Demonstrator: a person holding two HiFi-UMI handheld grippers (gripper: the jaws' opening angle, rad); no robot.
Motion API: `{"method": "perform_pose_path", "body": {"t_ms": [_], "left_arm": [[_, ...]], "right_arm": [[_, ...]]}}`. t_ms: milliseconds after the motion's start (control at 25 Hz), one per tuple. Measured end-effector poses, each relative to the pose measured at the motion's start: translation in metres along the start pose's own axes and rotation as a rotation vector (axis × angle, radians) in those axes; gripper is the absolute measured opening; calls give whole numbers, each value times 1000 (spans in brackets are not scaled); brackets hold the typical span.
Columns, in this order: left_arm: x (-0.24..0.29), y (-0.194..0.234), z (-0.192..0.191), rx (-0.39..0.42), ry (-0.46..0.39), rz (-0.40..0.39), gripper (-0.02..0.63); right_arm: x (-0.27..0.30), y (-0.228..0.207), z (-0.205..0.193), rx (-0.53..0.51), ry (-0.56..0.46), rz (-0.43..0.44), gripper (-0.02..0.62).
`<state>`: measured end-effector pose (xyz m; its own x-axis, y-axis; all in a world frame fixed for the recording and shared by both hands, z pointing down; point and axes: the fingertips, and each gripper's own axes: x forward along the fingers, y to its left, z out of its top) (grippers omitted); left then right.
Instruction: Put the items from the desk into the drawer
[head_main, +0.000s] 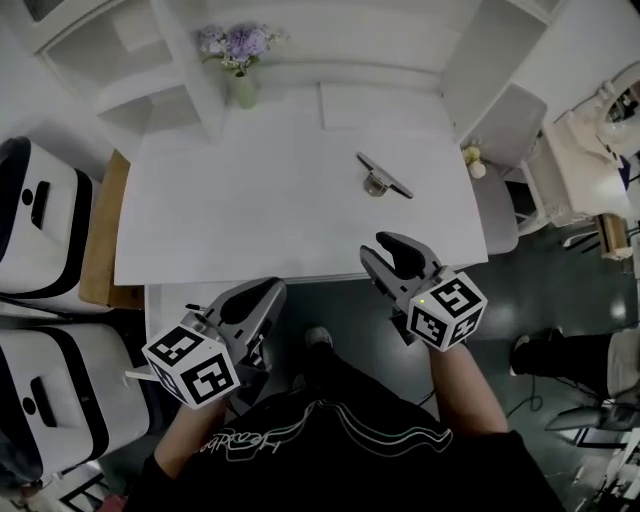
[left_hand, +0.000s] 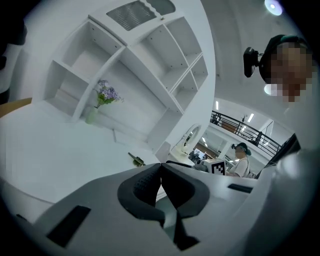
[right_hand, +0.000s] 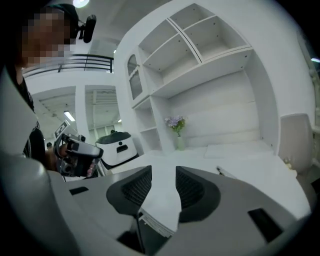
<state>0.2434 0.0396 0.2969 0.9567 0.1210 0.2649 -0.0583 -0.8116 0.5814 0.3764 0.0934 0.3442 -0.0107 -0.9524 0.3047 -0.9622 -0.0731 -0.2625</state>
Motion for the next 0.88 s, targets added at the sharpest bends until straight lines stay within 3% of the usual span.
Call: {"method": "perform_pose_path", "body": {"t_ms": [360, 720, 880], "left_arm": [[60, 38, 18, -26, 47, 23, 20], [85, 81, 19, -57, 89, 93, 20], [90, 93, 20, -65, 97, 112, 20]], "right_arm": [[49, -120, -9, -294, 159, -237, 138], [104, -198, -41, -526, 339, -342, 138], [120, -215, -55, -568, 388, -364, 137]]}}
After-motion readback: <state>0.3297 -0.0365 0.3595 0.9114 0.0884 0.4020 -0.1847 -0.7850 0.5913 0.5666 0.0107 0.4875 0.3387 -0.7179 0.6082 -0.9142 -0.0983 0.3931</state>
